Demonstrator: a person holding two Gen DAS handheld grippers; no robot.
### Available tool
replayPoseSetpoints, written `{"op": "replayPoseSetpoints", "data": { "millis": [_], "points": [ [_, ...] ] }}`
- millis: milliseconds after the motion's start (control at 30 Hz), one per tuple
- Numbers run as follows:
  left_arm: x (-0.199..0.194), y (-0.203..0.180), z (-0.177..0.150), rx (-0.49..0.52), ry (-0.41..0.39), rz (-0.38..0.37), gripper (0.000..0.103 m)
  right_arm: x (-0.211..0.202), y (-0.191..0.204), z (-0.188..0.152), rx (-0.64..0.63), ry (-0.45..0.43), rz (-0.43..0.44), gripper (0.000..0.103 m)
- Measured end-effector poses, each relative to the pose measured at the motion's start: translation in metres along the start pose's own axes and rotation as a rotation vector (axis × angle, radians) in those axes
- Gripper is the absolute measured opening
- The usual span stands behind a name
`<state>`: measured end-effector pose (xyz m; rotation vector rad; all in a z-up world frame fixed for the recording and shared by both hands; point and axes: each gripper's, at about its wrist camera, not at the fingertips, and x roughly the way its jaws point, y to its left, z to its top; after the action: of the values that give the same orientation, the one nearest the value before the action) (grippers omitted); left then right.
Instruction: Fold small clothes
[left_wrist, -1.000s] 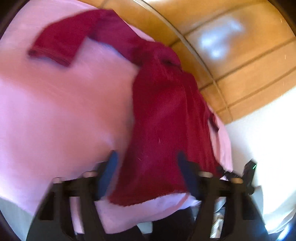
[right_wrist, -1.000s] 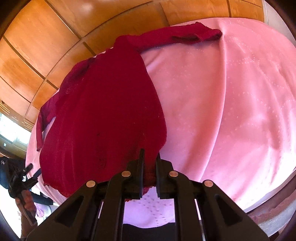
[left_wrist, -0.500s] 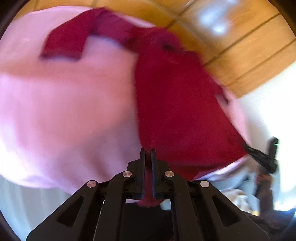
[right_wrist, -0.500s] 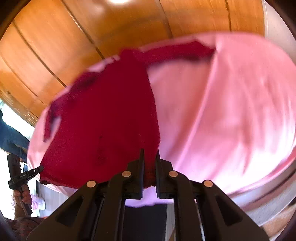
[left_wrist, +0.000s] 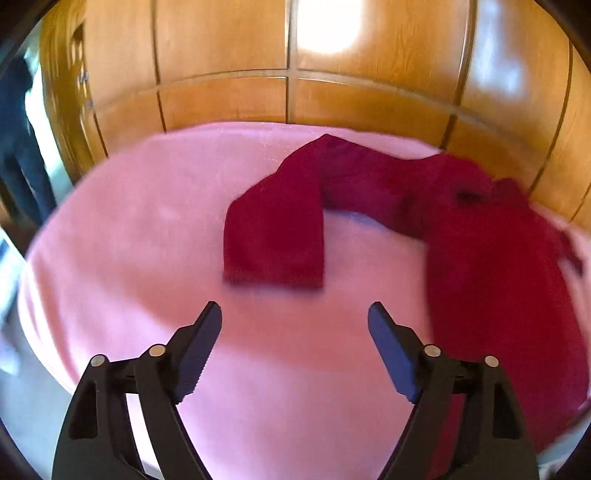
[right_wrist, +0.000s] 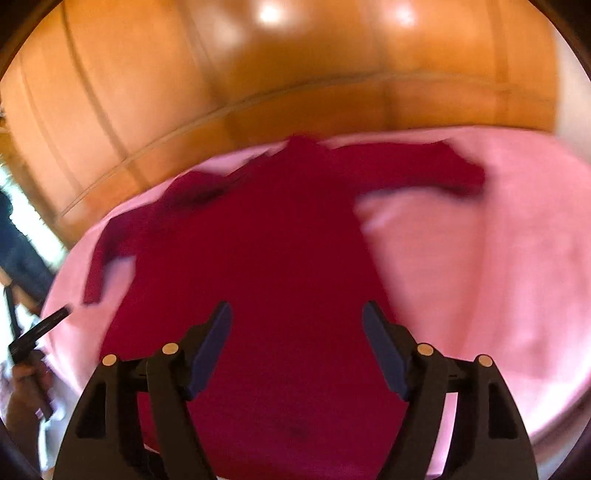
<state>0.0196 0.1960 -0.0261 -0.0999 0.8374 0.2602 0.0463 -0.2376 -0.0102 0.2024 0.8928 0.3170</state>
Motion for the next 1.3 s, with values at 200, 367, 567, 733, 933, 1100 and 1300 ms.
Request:
{"op": "replayPoseSetpoints", "data": {
  "millis": [200,367,567,733,933,1100,1300],
  "points": [
    [0.078,-0.003,0.023,0.025,0.11,0.119,0.069,0.072,0.063,-0.011,-0.124,0.097,0.078,0.072],
    [0.072,0.039,0.037,-0.084,0.14,0.005,0.009,0.098,0.067,-0.014,-0.139,0.121,0.073,0.073],
    [-0.015,0.131,0.055,-0.323,0.101,-0.261,0.009,0.105,0.059,-0.013,-0.115,0.106,0.098,0.073],
    [-0.031,0.198,0.076,-0.493,0.106,-0.215,0.009,0.105,0.058,-0.011,-0.114,0.102,0.091,0.073],
    [0.038,0.239,0.081,-0.591,0.259,-0.008,0.01,0.106,0.056,-0.009,-0.094,0.102,0.094,0.074],
    [0.054,0.246,0.071,-0.586,0.271,0.261,0.025,0.108,0.057,-0.011,-0.115,0.096,0.097,0.077],
    [0.011,0.231,0.04,-0.636,0.144,0.202,0.045,0.112,0.066,-0.014,-0.151,0.085,0.073,0.084]
  ]
}}
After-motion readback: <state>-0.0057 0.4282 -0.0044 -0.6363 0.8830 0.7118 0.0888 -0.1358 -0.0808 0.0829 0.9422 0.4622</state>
